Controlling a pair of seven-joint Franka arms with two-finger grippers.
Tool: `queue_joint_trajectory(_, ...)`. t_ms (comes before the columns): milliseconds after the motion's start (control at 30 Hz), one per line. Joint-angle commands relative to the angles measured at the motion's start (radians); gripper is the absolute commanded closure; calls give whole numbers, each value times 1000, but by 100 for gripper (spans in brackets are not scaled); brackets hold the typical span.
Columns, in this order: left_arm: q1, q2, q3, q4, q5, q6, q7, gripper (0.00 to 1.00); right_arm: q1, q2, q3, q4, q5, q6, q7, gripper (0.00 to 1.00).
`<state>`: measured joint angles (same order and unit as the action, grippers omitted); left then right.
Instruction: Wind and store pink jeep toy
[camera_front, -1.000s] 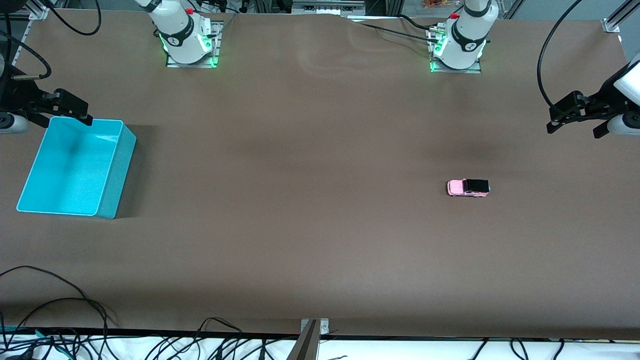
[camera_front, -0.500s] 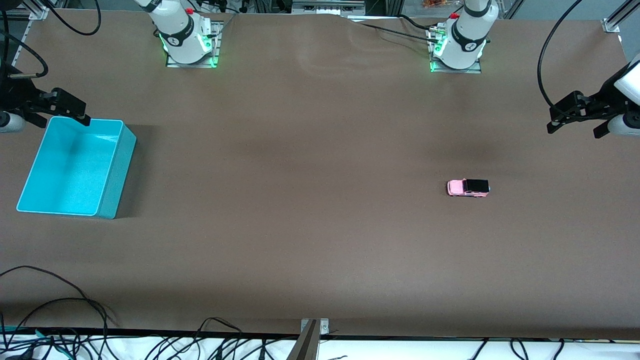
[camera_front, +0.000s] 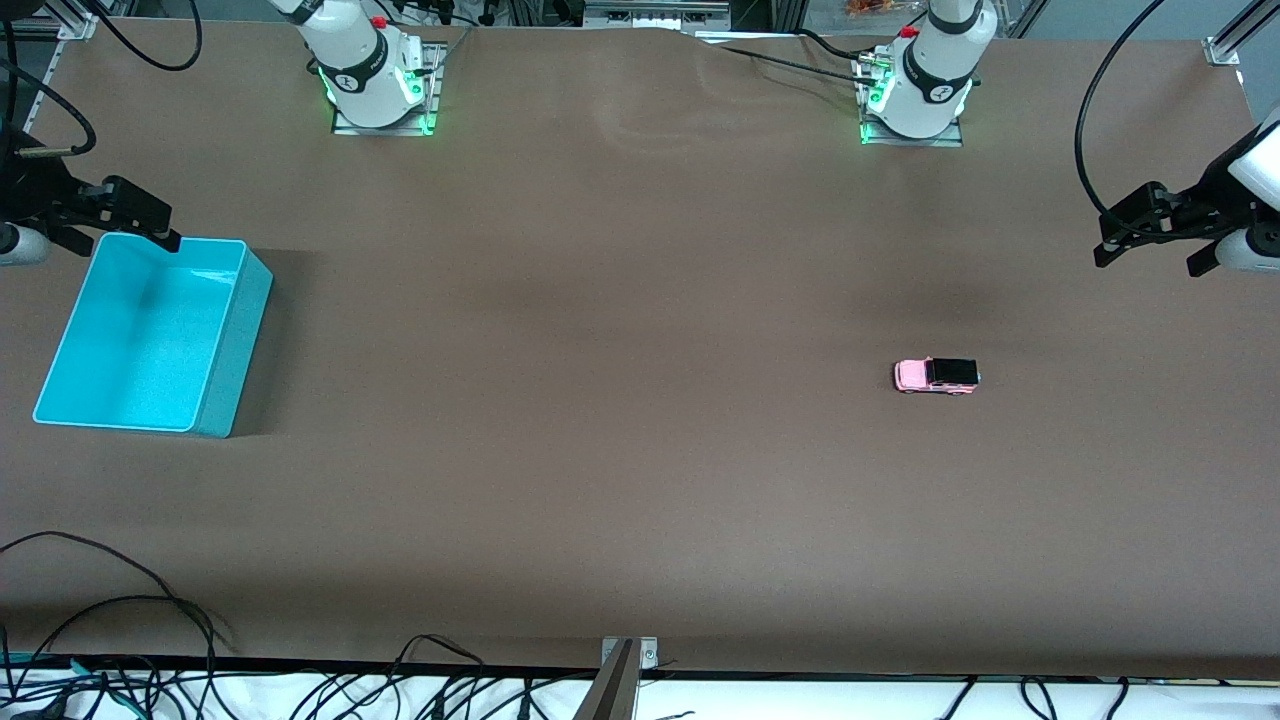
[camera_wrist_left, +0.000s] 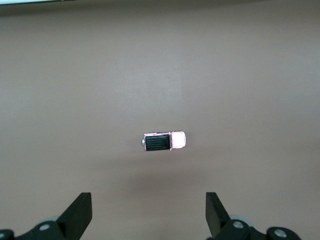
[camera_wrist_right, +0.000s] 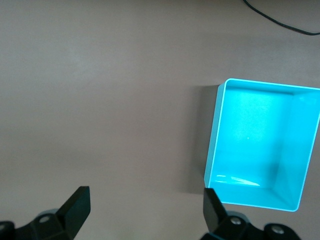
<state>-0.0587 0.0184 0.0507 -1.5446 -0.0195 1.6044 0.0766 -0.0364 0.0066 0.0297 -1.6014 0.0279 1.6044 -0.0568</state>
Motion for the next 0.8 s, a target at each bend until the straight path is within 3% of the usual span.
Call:
queue_joint_trajectory(0, 3, 14, 1, 35, -23, -21, -1, 0, 0, 10, -1, 26, 13, -3, -9, 0)
queue_joint_trajectory(767, 3, 14, 1, 35, -23, -21, -1, 0, 3, 1, 7, 40, 18, -14, -11, 0)
